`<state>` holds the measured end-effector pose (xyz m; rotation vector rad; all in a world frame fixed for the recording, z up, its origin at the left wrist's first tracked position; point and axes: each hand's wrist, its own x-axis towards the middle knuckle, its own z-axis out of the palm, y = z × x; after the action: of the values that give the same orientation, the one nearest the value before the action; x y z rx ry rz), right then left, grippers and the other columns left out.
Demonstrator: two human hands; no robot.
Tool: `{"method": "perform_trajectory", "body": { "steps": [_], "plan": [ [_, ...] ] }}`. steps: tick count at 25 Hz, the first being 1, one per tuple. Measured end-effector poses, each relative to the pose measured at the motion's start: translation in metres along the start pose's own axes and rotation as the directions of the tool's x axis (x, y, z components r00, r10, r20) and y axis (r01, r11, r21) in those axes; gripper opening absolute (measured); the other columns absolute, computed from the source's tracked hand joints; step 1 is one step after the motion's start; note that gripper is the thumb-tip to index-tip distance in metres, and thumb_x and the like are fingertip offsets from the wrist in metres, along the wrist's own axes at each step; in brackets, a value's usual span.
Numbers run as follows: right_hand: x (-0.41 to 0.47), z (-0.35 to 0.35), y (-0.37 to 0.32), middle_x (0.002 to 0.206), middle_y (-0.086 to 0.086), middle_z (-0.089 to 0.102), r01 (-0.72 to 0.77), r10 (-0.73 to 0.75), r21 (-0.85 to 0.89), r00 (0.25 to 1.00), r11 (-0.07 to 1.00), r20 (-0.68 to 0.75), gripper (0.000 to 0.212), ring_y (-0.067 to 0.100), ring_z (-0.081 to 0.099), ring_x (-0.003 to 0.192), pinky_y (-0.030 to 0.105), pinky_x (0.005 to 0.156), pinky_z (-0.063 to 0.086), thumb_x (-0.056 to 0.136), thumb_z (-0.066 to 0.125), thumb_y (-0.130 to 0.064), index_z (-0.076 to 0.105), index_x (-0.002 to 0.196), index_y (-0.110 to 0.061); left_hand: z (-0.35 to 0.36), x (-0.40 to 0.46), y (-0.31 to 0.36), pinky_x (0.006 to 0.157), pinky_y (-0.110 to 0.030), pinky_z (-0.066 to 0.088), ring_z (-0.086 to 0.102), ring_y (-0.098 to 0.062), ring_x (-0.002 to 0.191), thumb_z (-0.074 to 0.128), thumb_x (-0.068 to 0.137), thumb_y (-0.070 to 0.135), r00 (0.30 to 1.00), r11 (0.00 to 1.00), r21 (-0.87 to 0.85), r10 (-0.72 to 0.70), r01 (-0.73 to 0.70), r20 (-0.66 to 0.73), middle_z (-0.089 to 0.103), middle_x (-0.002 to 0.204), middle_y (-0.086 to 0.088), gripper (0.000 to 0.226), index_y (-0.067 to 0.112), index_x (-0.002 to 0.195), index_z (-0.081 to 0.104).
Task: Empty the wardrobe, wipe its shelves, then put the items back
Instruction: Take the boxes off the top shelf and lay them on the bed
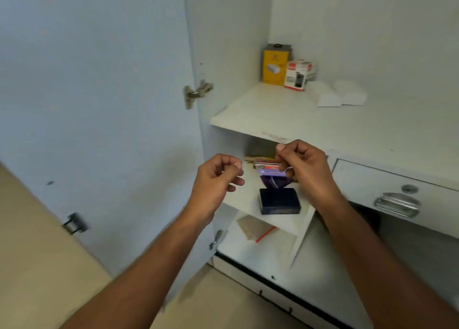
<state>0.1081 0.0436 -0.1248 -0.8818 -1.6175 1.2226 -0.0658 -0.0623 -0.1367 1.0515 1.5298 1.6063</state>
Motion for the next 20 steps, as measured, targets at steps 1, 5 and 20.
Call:
{"method": "perform_trajectory", "body": {
  "steps": [1, 5, 20],
  "plan": [
    [0.011, -0.014, -0.001, 0.073, 0.004, 0.067, 0.012, -0.013, -0.032, 0.999, 0.999, -0.040, 0.027, 0.010, 0.058, 0.063, 0.022, 0.059, 0.046, 0.096, 0.065, -0.027, 0.064, 0.082, -0.004, 0.011, 0.017, 0.001, 0.065, -0.028, 0.050, 0.071, -0.018, 0.072, 0.062, 0.096, 0.009, 0.999, 1.000, 0.002, 0.015, -0.015, 0.049, 0.072, 0.081, -0.002, 0.007, 0.013, 0.095, 0.067],
    [0.056, -0.067, -0.008, 0.088, 0.003, 0.071, -0.009, -0.022, -0.186, 0.986, 0.983, -0.164, 0.022, 0.012, 0.065, 0.069, 0.023, 0.060, 0.048, 0.094, 0.068, -0.029, 0.067, 0.092, -0.008, 0.047, 0.075, 0.003, 0.062, -0.023, 0.050, 0.070, -0.018, 0.071, 0.062, 0.096, 0.008, 0.979, 0.997, -0.011, 0.082, -0.081, 0.186, 0.072, 0.085, -0.006, 0.008, 0.013, 0.093, 0.068],
    [0.336, -0.222, 0.085, 0.103, 0.012, 0.073, -0.326, 0.143, -0.639, 0.936, 0.697, -0.321, 0.034, 0.032, 0.065, 0.100, 0.031, 0.084, 0.050, 0.088, 0.069, -0.044, 0.072, 0.101, -0.013, 0.224, 0.312, -0.004, 0.069, -0.025, 0.054, 0.070, -0.017, 0.078, 0.070, 0.093, 0.023, 0.987, 0.973, 0.232, -0.050, 0.013, 0.155, 0.072, 0.100, -0.005, 0.025, 0.010, 0.114, 0.069]
  ]
}}
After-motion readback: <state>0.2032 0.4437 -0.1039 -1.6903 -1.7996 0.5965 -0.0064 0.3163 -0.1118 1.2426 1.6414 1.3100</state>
